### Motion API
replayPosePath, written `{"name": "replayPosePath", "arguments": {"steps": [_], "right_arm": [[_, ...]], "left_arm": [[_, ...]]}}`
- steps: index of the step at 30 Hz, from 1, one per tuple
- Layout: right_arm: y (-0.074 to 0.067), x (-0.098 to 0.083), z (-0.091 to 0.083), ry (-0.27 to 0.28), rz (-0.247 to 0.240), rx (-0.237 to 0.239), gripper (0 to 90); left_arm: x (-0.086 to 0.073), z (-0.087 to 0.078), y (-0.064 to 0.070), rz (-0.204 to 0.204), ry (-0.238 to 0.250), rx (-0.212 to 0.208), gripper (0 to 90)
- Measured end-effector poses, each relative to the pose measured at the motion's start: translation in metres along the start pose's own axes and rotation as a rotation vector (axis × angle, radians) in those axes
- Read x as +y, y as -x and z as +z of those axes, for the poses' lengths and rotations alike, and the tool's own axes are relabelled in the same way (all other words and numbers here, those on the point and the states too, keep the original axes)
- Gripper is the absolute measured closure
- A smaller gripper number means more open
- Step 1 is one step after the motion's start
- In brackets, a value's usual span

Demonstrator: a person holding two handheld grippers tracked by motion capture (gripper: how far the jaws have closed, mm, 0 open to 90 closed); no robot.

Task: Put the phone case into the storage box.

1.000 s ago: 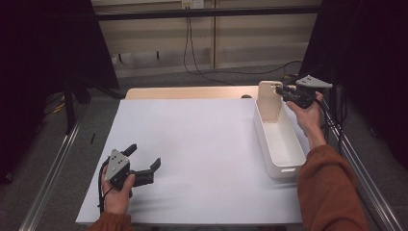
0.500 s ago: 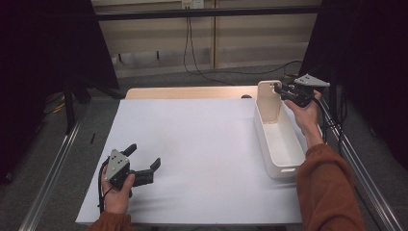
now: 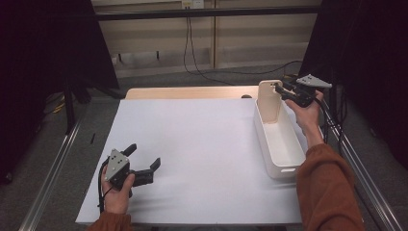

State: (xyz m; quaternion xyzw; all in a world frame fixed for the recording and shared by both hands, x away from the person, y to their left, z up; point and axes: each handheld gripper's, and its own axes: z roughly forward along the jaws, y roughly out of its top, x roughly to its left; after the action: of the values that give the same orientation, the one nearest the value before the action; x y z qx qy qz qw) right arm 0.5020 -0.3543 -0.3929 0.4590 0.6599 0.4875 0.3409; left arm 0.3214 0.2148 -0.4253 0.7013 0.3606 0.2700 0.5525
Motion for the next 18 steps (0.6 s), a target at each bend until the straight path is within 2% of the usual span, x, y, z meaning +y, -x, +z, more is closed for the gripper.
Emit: {"name": "replayPosePath", "arguments": {"steps": [4, 6, 8, 11, 18], "right_arm": [[-0.0005, 0.0005, -0.0007, -0.001, 0.002, 0.002, 58.6], [-0.0009, 0.0002, -0.0008, -0.003, 0.012, 0.001, 51.7], [-0.0012, -0.0002, -0.0015, -0.002, 0.020, -0.002, 50.0], [-0.0021, -0.0004, -0.0017, -0.017, 0.021, 0.000, 41.9], [-0.0044, 0.0022, -0.0042, -0.012, 0.028, -0.004, 28.9]], "left_arm": [[0.0000, 0.0003, 0.0007, -0.006, 0.002, -0.001, 1.8], [0.0001, 0.0003, 0.0001, 0.001, 0.001, 0.002, 1.8], [-0.0001, 0.0014, -0.0005, -0.005, 0.000, 0.000, 1.7], [-0.0003, 0.0026, 0.0001, -0.014, 0.001, 0.003, 1.8], [0.0005, 0.0035, 0.0005, -0.006, 0.000, 0.004, 1.8]]}}
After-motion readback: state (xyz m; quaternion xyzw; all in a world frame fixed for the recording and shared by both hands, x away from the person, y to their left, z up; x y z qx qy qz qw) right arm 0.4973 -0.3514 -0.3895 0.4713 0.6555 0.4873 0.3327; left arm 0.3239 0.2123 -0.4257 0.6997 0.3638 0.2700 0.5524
